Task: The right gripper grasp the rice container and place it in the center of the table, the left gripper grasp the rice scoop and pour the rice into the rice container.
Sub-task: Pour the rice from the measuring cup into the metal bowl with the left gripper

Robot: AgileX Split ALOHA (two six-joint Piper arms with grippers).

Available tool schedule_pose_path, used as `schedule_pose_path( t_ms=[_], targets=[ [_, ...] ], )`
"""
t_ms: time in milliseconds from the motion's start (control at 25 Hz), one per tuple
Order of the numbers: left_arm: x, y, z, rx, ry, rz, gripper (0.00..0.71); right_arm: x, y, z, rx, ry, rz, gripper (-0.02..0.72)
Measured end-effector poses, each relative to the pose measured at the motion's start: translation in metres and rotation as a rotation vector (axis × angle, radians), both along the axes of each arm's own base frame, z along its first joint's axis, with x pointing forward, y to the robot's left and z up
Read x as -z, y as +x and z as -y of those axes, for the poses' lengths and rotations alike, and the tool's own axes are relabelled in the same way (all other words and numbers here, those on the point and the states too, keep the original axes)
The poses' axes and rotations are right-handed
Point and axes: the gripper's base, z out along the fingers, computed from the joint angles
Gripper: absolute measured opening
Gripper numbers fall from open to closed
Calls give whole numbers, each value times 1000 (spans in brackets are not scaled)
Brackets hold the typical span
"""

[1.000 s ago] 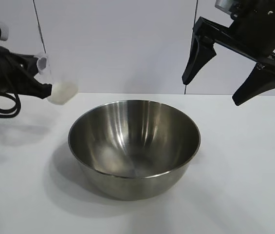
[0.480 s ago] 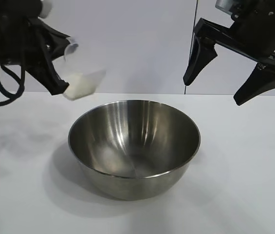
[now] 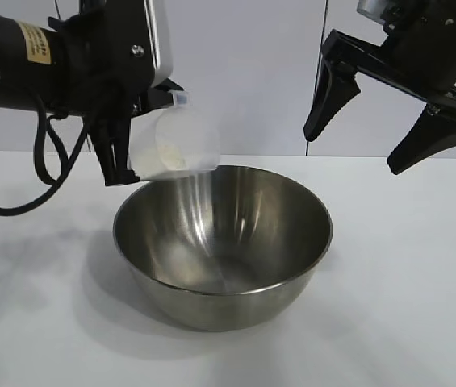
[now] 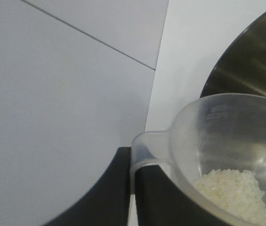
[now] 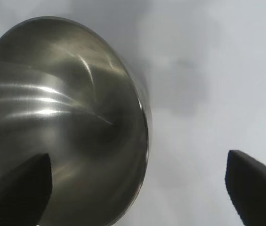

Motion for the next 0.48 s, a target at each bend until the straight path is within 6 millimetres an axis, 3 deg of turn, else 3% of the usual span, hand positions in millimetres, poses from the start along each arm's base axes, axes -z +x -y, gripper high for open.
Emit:
schedule_pose_path(
  t_ms=[200, 480],
  targets=[
    [19, 1, 11, 104, 161, 100, 13, 0, 0, 0, 0, 0, 0, 694],
    [33, 5, 19, 265, 393, 371, 12, 0, 0, 0, 1, 4, -2, 694]
  ],
)
